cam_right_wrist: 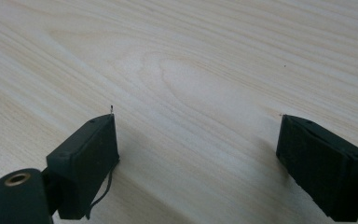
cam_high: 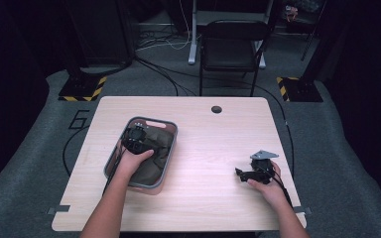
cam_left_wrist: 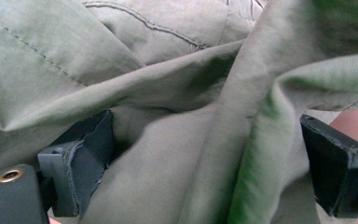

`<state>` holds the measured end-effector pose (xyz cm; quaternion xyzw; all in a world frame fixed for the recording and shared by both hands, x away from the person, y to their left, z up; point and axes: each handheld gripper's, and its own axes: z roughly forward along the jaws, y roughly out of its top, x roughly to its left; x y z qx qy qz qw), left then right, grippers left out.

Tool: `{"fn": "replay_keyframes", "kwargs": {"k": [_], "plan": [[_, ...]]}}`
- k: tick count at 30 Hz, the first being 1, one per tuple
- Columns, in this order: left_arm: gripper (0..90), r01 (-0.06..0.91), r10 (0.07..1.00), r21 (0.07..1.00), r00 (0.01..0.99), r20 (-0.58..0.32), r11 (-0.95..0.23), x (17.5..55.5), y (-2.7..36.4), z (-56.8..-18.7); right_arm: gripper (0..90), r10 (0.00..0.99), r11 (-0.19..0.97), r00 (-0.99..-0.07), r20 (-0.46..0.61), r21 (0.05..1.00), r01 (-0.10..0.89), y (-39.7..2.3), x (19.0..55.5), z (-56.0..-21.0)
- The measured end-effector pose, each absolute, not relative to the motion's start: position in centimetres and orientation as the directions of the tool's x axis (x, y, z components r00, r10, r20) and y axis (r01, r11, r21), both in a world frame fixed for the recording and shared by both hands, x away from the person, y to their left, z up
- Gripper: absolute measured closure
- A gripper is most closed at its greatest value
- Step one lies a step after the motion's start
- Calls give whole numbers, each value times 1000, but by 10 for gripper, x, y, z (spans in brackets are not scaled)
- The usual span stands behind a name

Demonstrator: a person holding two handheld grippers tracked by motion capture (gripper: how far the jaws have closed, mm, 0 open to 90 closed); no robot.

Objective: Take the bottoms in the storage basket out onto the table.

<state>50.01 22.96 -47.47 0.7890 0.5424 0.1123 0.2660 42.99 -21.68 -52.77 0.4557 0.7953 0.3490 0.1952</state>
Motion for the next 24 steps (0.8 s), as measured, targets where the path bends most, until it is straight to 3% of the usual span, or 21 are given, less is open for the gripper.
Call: {"fn": "replay_keyframes", "kwargs": {"k": [10,24], "plan": [[108,811,925,519,367,-92,-270,499,226,-479,119,861,341,-508,7,733,589,-217,430,-528],[106,832,937,511,323,-133,-214,497,230,-483,119,861,341,-509,7,733,588,-217,430,-528]]}}
